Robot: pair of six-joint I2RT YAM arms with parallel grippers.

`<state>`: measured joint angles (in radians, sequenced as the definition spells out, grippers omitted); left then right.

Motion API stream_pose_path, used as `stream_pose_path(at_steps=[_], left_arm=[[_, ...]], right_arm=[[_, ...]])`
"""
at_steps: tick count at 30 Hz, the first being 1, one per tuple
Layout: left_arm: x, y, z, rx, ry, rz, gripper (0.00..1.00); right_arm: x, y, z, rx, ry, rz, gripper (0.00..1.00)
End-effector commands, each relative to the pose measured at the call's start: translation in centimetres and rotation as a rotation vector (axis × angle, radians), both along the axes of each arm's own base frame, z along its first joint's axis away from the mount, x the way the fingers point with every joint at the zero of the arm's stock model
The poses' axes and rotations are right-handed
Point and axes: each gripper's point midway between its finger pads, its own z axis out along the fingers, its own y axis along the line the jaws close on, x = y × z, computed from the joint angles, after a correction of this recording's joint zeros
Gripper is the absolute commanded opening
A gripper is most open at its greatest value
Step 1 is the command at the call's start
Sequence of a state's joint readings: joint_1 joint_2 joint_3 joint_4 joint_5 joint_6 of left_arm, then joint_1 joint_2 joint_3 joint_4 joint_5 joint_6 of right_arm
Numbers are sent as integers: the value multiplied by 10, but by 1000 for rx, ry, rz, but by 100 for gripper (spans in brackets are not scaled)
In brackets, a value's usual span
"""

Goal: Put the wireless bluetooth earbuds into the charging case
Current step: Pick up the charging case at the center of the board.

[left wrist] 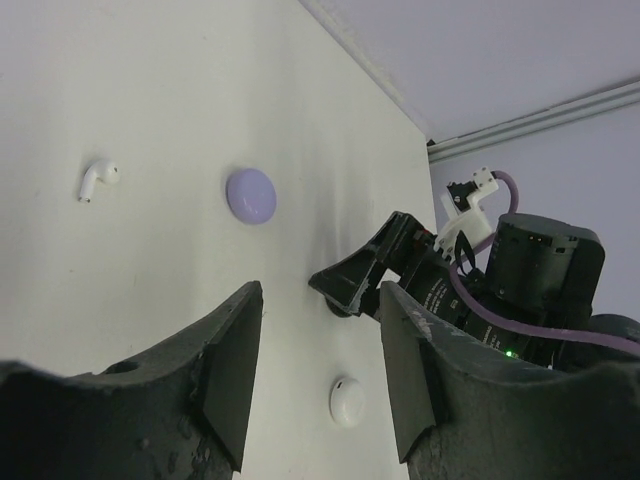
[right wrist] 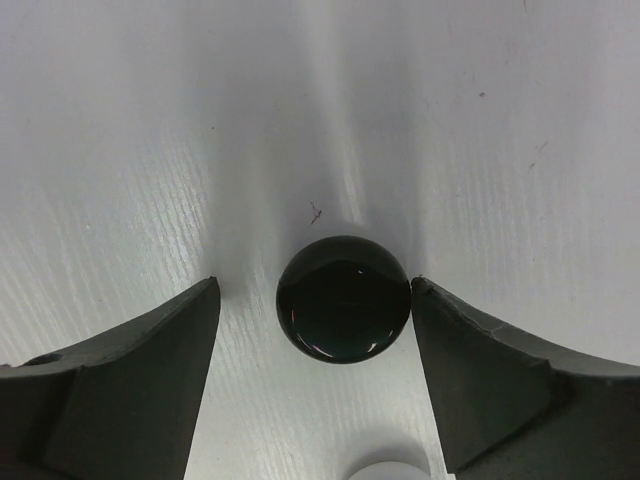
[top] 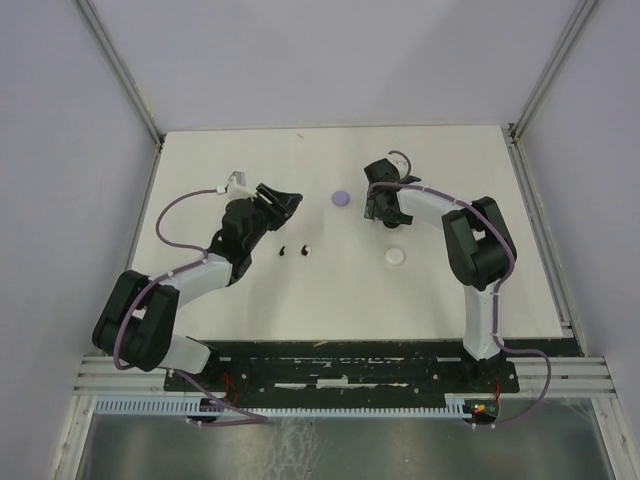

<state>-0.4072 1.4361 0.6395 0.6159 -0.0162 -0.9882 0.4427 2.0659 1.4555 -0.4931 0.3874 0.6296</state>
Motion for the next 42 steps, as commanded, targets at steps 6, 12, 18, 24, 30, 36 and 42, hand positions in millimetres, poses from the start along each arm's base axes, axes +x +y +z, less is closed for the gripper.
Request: stream_pose_path(at_steps=[6, 12, 18, 24, 30, 36, 42], left_arm=[[-14, 3, 15, 25, -80, -33, 55], [-20, -3, 13, 10, -81, -72, 54], [-27, -25, 10, 2, -106, -213, 53], [-24, -43, 3, -40, -80, -318, 53], [-15, -46, -5, -120, -37, -408, 53], [-13, -56, -20, -159, 6, -505, 51], [-11, -56, -41, -112, 81, -510, 50]], right_arm=[[-19, -27, -13, -89, 48, -35, 73], [-22, -33, -17, -87, 57, -40, 63], [-19, -35, -13, -69, 18, -5, 47], [-6, -4, 3, 19, -74, 208, 40], [-15, 62, 17, 130, -151, 538, 39], [-39, 120, 40, 272, -244, 822, 35], [-67, 147, 66, 301, -324, 1046, 34]])
